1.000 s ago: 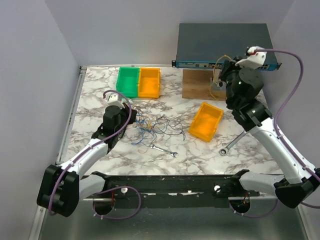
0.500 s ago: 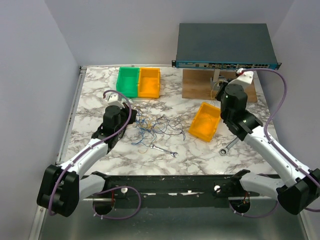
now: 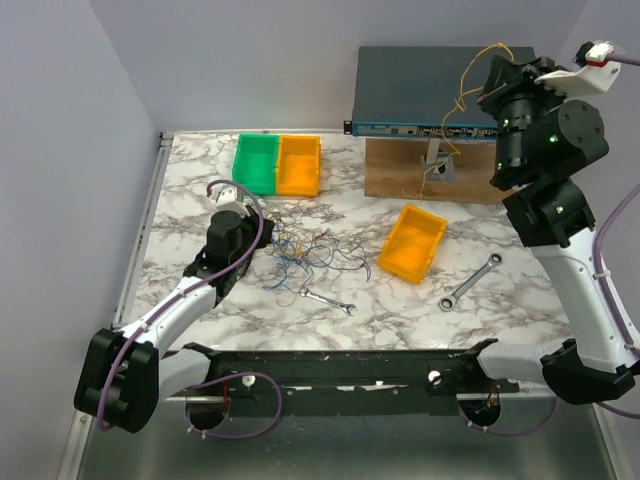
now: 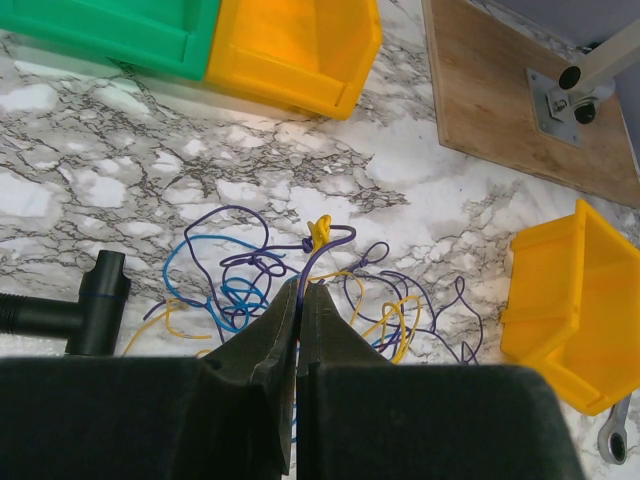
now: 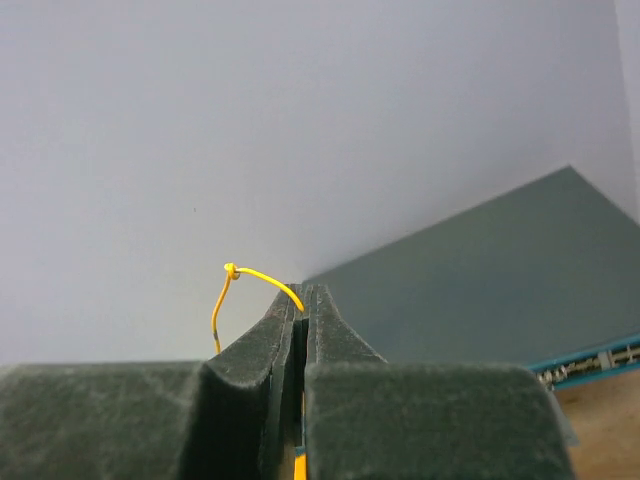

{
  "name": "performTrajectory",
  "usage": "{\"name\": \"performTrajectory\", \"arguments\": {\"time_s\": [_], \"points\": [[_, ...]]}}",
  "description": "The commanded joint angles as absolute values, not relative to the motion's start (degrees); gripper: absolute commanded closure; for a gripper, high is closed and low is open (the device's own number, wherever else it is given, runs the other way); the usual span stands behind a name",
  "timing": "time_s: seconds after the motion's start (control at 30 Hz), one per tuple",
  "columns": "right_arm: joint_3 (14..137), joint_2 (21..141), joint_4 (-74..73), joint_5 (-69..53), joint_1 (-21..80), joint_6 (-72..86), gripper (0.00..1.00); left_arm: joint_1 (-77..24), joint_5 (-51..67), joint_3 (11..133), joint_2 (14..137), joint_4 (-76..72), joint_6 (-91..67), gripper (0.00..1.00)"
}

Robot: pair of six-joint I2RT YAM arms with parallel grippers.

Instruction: Untangle the cables

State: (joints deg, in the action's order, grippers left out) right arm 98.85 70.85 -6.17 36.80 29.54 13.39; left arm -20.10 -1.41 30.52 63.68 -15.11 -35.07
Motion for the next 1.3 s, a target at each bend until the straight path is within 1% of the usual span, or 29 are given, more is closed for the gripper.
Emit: {"name": "performTrajectory", "arguments": {"time_s": [0.0,0.07,0.2,0.6,0.9,1.27], "points": [[103.8,73.2,-8.9,39.4,29.4,8.6,0.99,-20.0,-0.1,32.1,63.7,-16.0,-34.4,0.96],[103.7,72.7,-9.0,40.2,29.3,7.9,0.99,-20.0,0.0,32.1,63.7,-16.0,-34.4,0.96],[99.4,69.6,-8.8,40.3,29.4,8.5,0.99,-20.0,1.5,32.1,63.9,-16.2,-34.4,0.96],[78.8,60.7,-6.6,43.8,29.4,10.2,0.99,-20.0,1.7,32.1,64.2,-16.3,-34.4,0.96],[69.0,63.4,-5.3,42.0,29.3,15.8,0.99,-20.0,2.2,32.2,64.4,-16.3,-34.5,0.96],[48.0,65.5,-2.2,41.4,29.1,27.1,0.99,-20.0,2.3,32.0,63.8,-16.5,-34.5,0.96]]}}
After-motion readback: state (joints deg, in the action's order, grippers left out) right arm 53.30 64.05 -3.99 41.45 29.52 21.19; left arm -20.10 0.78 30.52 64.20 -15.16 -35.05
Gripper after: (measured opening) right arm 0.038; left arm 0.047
